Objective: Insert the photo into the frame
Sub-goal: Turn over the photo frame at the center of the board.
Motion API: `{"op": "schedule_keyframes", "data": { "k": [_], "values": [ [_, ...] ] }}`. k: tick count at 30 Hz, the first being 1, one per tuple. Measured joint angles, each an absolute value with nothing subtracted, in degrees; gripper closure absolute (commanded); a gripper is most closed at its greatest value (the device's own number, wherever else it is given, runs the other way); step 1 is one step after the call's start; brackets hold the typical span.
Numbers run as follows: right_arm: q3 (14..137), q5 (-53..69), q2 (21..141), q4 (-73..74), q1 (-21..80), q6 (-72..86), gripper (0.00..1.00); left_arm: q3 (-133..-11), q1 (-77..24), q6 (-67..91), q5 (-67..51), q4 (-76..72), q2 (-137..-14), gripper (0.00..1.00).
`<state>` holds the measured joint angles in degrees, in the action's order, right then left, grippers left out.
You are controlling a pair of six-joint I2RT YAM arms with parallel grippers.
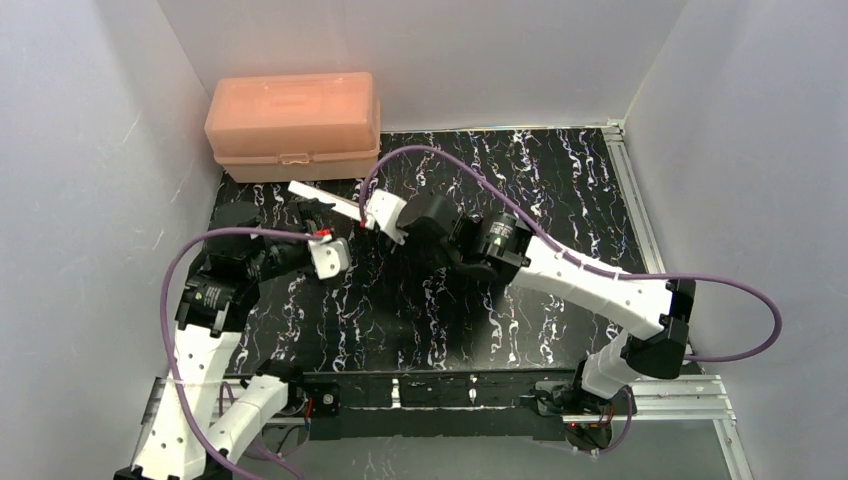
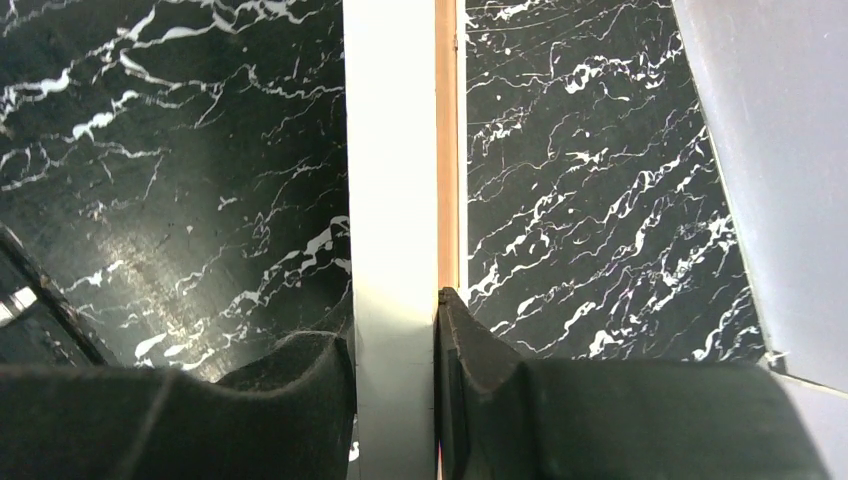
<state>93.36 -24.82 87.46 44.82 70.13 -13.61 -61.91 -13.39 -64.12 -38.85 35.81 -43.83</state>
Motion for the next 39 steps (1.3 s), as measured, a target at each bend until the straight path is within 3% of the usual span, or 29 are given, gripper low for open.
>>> {"op": "schedule_keyframes", "data": {
  "k": [8,14,31,39],
  "values": [
    [98.89,-13.58,89.54,45.25,59.2,-9.63,0.91,-70.76,-8.47,-51.51,-36.8,38.22,-51.4,0.02],
    [101.97,-7.03,89.78,47.2,50.28,-4.54,0.9,-76.73,-5.45,-41.06,-36.93,37.89,-55.88,0.01],
    [107.22,3.29,92.33,48.93,33.01,11.35,0.9,-76.99,-5.41,-27.94,-40.62,37.23,-56.53,0.02],
    [104.09,6.46,92.47,44.69,24.95,15.16,0.88,-75.81,-5.41,-24.49,-42.26,34.5,-56.05,0.01]
  ]
}}
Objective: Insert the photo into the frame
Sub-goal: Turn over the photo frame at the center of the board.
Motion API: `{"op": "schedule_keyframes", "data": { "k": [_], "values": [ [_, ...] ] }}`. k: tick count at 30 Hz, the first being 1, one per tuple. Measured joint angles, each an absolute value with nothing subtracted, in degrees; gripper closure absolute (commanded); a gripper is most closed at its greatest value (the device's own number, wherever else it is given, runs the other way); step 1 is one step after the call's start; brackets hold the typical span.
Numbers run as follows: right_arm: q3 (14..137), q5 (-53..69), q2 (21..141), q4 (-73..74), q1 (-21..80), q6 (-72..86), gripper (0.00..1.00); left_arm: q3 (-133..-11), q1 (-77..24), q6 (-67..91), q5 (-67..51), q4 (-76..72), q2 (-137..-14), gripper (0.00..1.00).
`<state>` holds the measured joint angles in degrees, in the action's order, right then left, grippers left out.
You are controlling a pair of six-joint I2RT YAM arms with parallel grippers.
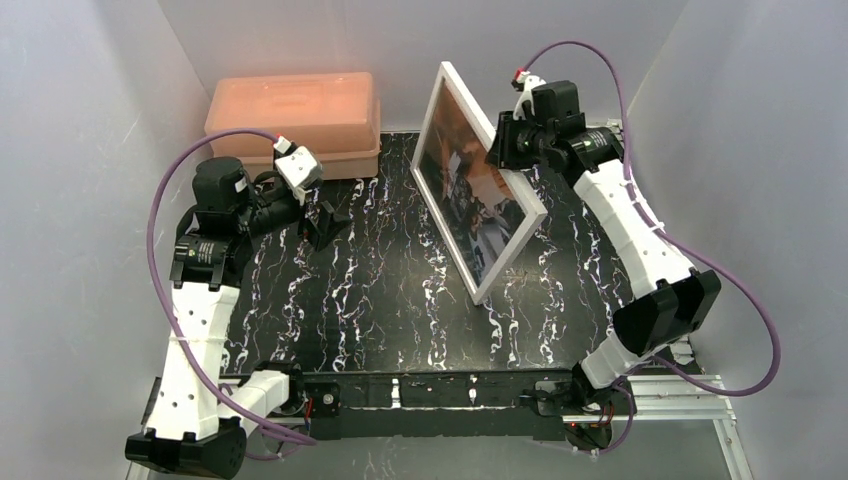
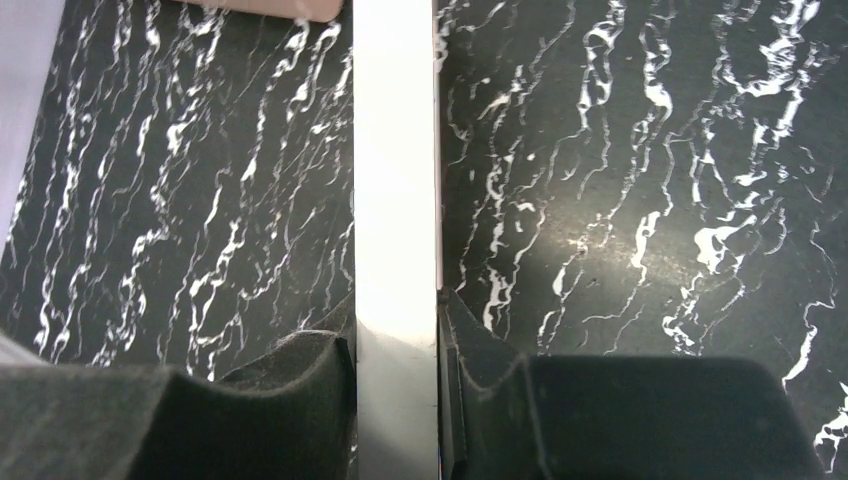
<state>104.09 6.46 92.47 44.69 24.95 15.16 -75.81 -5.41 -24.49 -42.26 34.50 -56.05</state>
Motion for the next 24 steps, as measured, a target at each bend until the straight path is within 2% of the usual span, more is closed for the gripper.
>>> {"op": "schedule_keyframes", "data": {
  "k": [8,16,24],
  "values": [
    [83.07,5.54,82.87,31.2,21.89,21.37,0.86,-75.46,-5.41,-22.2,-42.13,33.28,-57.23,0.01],
    [56.05,14.0,74.67,21.96,22.79,28.51,0.86,-71.11,-5.41,-22.04,-41.23,32.91,-57.41,0.02],
    [42.3,18.13,68.77,12.99,22.9,32.38,0.84,-68.84,-5.41,-24.05,-39.59,34.02,-58.26,0.01]
  ]
}}
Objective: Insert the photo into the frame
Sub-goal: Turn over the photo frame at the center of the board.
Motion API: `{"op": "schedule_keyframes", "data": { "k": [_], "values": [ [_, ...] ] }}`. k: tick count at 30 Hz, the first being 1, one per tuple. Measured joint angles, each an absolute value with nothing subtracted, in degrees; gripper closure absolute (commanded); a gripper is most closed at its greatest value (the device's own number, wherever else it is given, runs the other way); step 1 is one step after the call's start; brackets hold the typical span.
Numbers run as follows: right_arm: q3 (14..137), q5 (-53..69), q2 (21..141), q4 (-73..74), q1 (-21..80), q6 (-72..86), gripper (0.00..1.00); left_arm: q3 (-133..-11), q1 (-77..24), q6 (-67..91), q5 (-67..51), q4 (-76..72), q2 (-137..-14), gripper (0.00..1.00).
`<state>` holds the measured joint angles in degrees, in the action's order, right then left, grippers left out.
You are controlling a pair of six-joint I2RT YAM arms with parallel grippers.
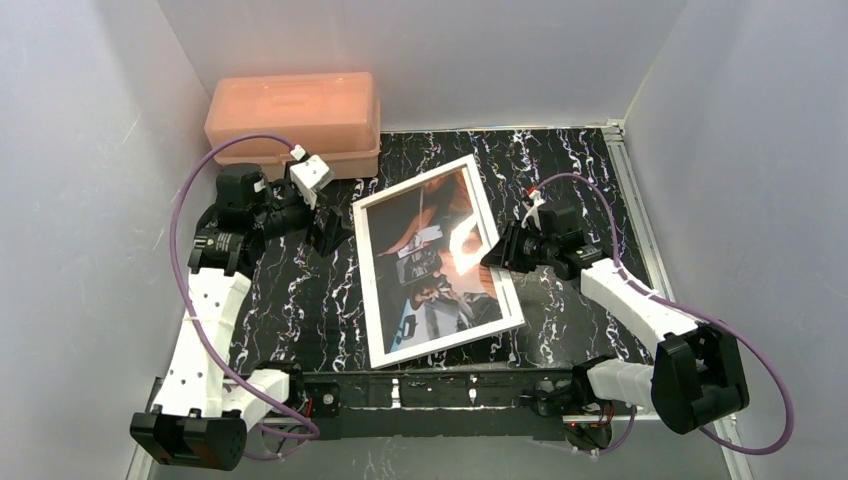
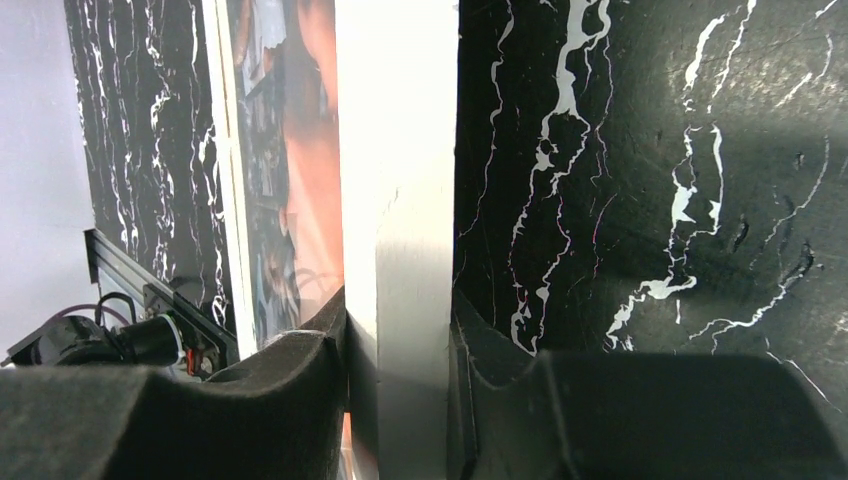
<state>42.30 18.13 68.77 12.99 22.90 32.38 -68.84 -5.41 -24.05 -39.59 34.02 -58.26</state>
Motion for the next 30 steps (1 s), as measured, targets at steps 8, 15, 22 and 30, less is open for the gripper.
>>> {"op": "schedule_keyframes", "data": {
  "k": [8,15,22,30],
  "values": [
    [35.79,18.24,68.4,5.21,22.9,35.22,0.72,-68.18,-5.41,-27.44,-37.82,37.54,-59.59,0.01],
    [31.24,16.56,66.48,0.51,23.33,37.8,0.53,-68.14,-5.37,-29.65,-35.05,41.74,-62.04,0.01],
    [30.89,8.4,68.34,1.61,23.16,33.1,0.26,-68.14,-5.34,-30.48,-32.36,44.58,-63.07,0.01],
    [33.15,3.64,68.69,4.32,22.96,29.21,0.01,-67.94,-4.54,-28.12,-28.91,44.18,-63.61,0.02]
  ]
}}
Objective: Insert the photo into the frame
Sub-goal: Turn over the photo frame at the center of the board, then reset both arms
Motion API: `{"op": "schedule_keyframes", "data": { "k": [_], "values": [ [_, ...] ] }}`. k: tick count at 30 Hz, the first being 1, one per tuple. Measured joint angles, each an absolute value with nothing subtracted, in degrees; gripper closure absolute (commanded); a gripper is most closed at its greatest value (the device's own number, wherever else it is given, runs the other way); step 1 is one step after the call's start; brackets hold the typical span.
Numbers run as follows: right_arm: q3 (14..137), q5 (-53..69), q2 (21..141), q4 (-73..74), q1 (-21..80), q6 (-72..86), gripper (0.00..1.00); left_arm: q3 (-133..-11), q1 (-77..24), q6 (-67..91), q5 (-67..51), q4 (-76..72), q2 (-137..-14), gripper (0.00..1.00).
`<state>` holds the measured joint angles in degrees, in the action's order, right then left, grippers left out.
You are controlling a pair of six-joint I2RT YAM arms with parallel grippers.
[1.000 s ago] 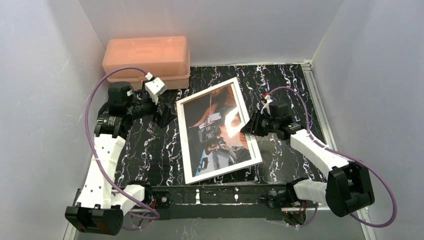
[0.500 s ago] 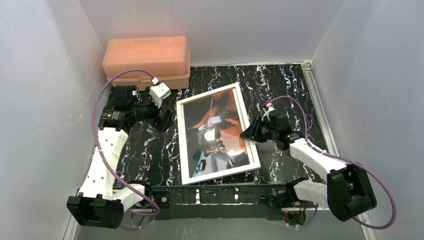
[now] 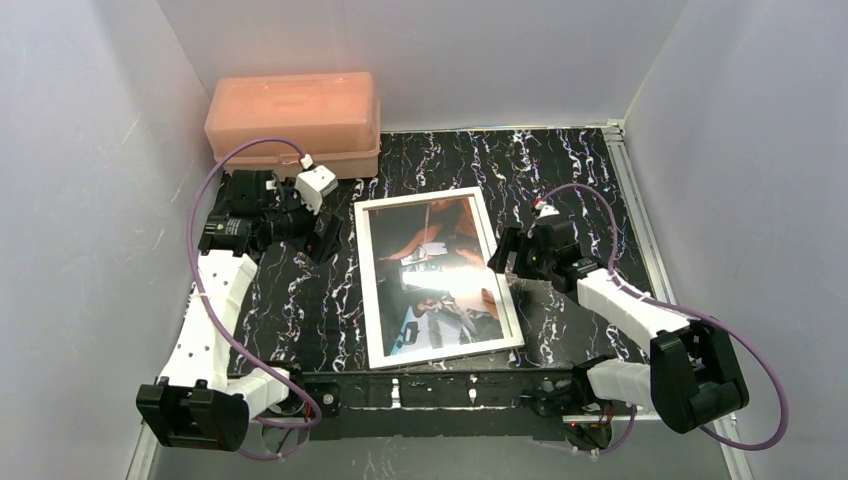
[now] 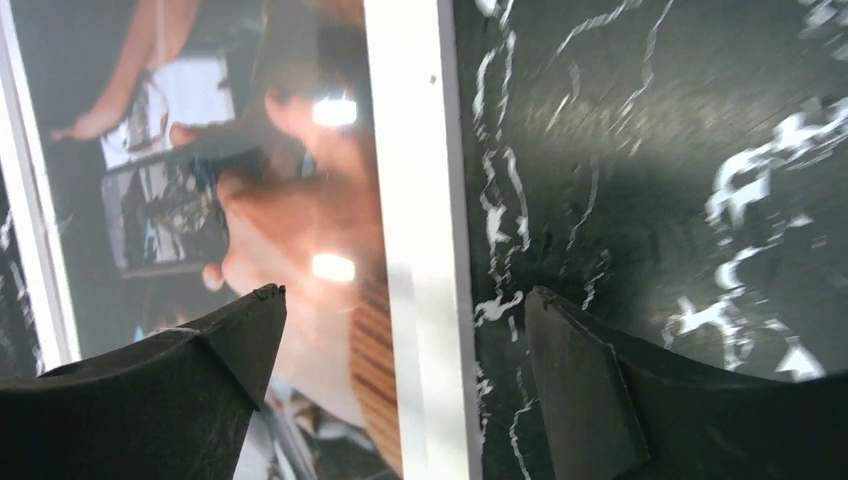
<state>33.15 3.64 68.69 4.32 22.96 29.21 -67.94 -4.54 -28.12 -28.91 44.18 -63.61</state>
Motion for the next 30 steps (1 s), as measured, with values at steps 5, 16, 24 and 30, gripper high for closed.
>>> {"op": "schedule_keyframes", "data": {
  "k": [5,16,24,30],
  "values": [
    [39.13,-4.08,69.36,7.29,22.35,26.7,0.01,-66.19,-2.44,-23.7,-26.87,39.81,-64.55,0.01],
    [26.46,-40.99,69.58,-14.76,21.39,13.47,0.01,-46.37,9.06,-12.62,-21.08,14.81,-74.83,0.01],
    [21.17,-50.7,76.88,-30.59,19.75,6.74,0.01,-32.6,9.69,-3.14,-18.81,-9.69,-74.76,0.01],
    [20.43,-49.91,80.99,-40.21,16.53,4.12,0.01,-28.05,9.69,2.44,-17.23,-25.74,-77.43,0.02]
  ]
}}
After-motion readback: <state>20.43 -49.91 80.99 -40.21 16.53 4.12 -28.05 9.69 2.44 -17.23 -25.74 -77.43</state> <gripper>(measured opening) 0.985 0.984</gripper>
